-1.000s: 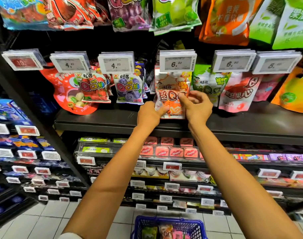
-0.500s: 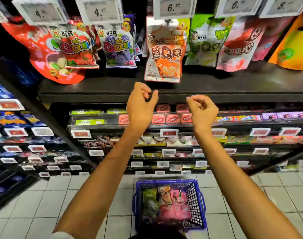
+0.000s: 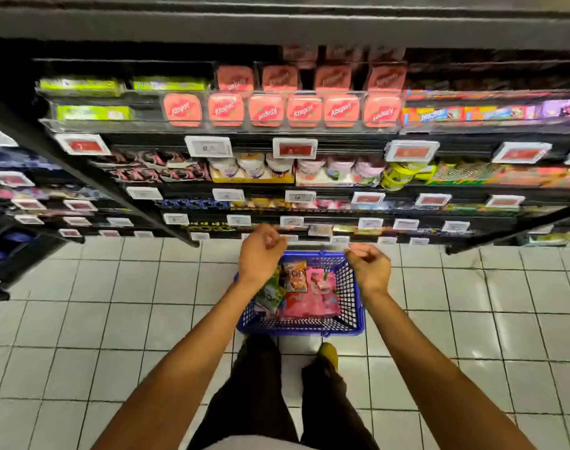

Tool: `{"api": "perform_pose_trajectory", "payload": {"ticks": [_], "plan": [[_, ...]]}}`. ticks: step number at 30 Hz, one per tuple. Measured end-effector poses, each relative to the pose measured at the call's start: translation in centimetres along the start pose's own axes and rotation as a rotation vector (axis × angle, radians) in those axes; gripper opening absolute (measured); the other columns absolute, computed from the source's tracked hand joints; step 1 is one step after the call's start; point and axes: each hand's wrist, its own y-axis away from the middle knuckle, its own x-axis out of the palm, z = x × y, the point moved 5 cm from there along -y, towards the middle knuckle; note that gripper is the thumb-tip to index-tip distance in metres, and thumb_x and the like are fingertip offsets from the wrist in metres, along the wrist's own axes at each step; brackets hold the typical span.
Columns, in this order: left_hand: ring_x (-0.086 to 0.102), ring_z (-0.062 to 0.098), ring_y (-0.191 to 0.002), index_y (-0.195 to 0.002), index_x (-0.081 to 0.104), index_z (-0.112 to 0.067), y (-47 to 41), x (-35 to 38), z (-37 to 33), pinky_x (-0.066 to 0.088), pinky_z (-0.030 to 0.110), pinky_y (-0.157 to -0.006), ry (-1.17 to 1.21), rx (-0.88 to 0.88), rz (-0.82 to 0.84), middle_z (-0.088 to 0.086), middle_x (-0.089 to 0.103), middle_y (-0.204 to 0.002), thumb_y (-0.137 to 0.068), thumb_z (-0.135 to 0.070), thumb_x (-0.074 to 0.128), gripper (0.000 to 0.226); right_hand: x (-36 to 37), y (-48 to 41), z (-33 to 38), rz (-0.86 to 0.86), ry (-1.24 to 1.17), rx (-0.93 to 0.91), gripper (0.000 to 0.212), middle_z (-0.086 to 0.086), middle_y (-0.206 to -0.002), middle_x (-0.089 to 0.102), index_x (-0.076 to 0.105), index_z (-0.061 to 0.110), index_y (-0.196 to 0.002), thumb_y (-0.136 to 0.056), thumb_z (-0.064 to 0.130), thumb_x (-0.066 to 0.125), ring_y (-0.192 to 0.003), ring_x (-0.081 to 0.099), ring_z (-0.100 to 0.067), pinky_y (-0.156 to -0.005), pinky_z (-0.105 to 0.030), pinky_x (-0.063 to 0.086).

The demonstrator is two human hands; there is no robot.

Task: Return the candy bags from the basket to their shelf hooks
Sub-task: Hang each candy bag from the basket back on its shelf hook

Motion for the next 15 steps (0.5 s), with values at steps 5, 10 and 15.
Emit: {"api": "perform_pose_trajectory", "payload": {"ticks": [5, 10, 15], "plan": [[0.05, 0.015, -0.066, -0.063, 0.045, -0.015, 2.8, 7.2, 10.6, 0.04, 0.018, -0.067, -0.001, -0.244, -0.043, 0.003, 0.053, -0.067, -0.083, 0.003, 0.069, 0.036, -2.2, -2.7, -10.1, 0.096, 0.158, 0.127, 0.017, 0.008, -0.073, 0.068, 0.07, 0.012, -0.083, -0.085, -0.004, 0.066, -0.066, 0.063, -0.006, -0.058, -0.011, 0.05], [0.059, 0.025, -0.076, -0.084, 0.064, 0.007, 4.0, 13.3, 21.1, 0.046, 0.028, -0.072, -0.064, -0.458, -0.041, 0.022, 0.068, -0.083, -0.086, -0.009, 0.069, 0.017, -2.5, -5.9, -18.4, 0.086, 0.287, 0.155, 0.006, -0.009, -0.089, 0.071, 0.071, 0.01, -0.084, -0.082, 0.009, 0.076, -0.077, 0.064, -0.02, -0.059, -0.013, 0.049], [0.06, 0.033, -0.077, -0.088, 0.062, 0.004, 3.8, 17.2, 29.3, 0.038, 0.031, -0.06, -0.123, -0.555, -0.002, 0.017, 0.062, -0.078, -0.089, -0.012, 0.062, 0.016, -1.2, -10.2, -26.0, 0.103, 0.47, 0.201, 0.021, -0.02, -0.102, 0.071, 0.073, -0.001, -0.101, -0.087, 0.014, 0.069, -0.095, 0.065, -0.029, -0.073, -0.025, 0.049]]}}
